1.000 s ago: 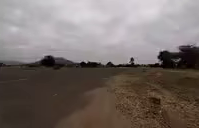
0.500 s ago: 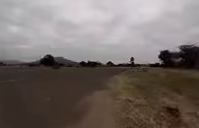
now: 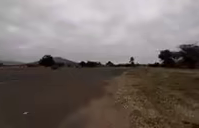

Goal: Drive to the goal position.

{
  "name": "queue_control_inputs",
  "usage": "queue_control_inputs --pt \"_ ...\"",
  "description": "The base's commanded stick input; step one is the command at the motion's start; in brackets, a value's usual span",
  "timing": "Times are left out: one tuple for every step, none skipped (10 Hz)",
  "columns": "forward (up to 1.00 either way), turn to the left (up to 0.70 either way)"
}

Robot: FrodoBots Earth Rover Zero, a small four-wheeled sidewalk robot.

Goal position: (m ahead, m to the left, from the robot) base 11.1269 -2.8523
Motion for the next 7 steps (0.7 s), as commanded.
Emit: queue_control_inputs --pt "0.85 -0.06" --pt "0.85 -0.18" --pt "0.85 -0.09" --pt "0.85 -0.23" --pt "0.85 -0.28" --pt "0.85 -0.28" --pt "0.85 -0.28"
